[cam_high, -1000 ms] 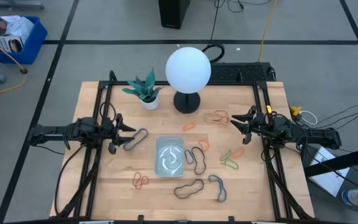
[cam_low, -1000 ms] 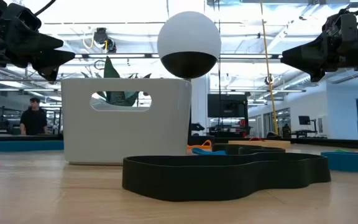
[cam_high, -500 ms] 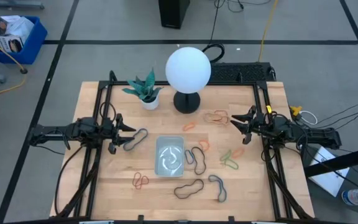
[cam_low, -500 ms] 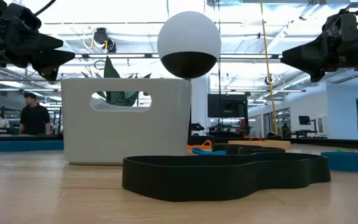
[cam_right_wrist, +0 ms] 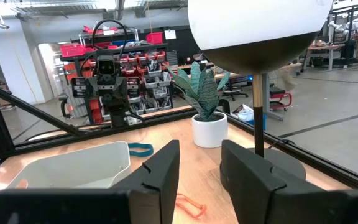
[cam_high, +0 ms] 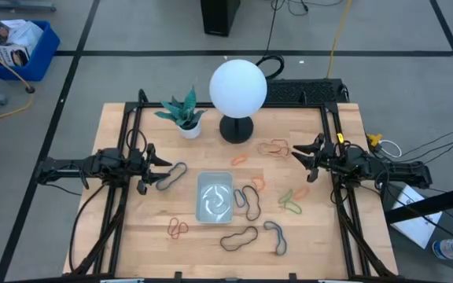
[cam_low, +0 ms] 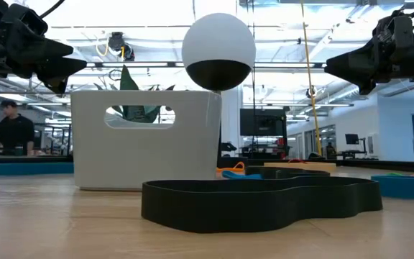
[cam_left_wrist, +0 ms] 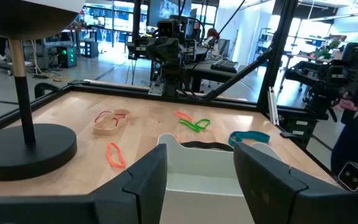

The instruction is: Pick and place rubber bands into bin

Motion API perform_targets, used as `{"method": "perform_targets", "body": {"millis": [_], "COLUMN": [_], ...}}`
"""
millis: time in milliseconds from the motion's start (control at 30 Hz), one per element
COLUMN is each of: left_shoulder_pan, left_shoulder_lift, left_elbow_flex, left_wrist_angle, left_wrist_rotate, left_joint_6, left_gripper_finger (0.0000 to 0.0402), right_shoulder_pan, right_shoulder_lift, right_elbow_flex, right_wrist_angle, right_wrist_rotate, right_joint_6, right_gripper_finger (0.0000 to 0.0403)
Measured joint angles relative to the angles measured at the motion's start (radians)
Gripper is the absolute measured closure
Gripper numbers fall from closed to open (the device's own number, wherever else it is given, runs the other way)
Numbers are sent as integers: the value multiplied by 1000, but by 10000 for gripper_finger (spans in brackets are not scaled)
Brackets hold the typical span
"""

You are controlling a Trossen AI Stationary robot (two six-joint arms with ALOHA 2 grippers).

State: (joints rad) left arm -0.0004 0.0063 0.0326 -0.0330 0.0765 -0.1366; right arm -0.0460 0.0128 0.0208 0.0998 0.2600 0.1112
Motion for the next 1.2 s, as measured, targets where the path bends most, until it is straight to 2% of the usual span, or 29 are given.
{"method": "perform_targets", "body": {"millis": [267,400,567,667,933,1200], "left_shoulder_pan": [0,0,1,1,1,1], "left_shoulder_lift": [0,0,0,0,0,0], "left_elbow_flex": [0,0,0,0,0,0], "left_wrist_angle": [0,0,6,8,24,53], "left_wrist_rotate": [0,-1,-109,-131,-130,-130], "left_joint_6": [0,5,182,221,206,31], "left_gripper_finger": [210,210,210,210,210,210], "right_shoulder_pan": [0,0,0,0,0,0], "right_shoulder_lift": [0,0,0,0,0,0], "right_elbow_flex": [0,0,0,0,0,0], "right_wrist_angle": [0,0,0,0,0,0], "right_wrist_rotate": [0,3,3,2,2,56], "right_joint_6": [0,-54,-93,-63,-45,-45], "right_gripper_finger": [289,289,289,289,289,289]}}
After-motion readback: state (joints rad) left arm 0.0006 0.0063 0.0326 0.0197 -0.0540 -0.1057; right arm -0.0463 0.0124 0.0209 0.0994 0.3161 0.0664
